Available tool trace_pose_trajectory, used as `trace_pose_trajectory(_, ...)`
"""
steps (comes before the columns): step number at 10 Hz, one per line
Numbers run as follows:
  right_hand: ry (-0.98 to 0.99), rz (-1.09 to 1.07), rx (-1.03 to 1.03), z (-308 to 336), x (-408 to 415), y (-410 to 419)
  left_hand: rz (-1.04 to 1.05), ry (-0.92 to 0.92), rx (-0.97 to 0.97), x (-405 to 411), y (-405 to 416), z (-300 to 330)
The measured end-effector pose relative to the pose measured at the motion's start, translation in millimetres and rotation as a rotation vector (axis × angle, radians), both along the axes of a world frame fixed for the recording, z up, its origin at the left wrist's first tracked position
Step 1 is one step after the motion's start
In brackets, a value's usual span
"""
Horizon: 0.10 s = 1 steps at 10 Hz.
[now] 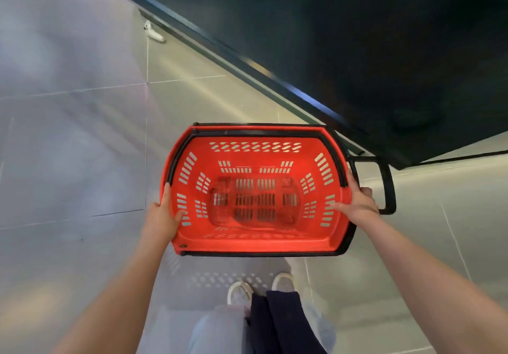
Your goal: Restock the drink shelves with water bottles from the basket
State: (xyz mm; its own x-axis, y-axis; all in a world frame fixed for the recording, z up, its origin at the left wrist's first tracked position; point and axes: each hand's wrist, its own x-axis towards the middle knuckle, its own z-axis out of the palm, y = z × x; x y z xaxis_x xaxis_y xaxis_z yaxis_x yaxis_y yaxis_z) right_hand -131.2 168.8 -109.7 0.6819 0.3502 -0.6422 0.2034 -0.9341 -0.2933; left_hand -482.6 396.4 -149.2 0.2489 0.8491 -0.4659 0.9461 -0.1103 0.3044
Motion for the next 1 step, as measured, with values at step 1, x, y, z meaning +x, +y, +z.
trace_pose_trajectory(1,0.017,0.046,0.019,42.0,-4.7,-11.8,-0.055,0.079,0.017,15.4,0.0,53.4)
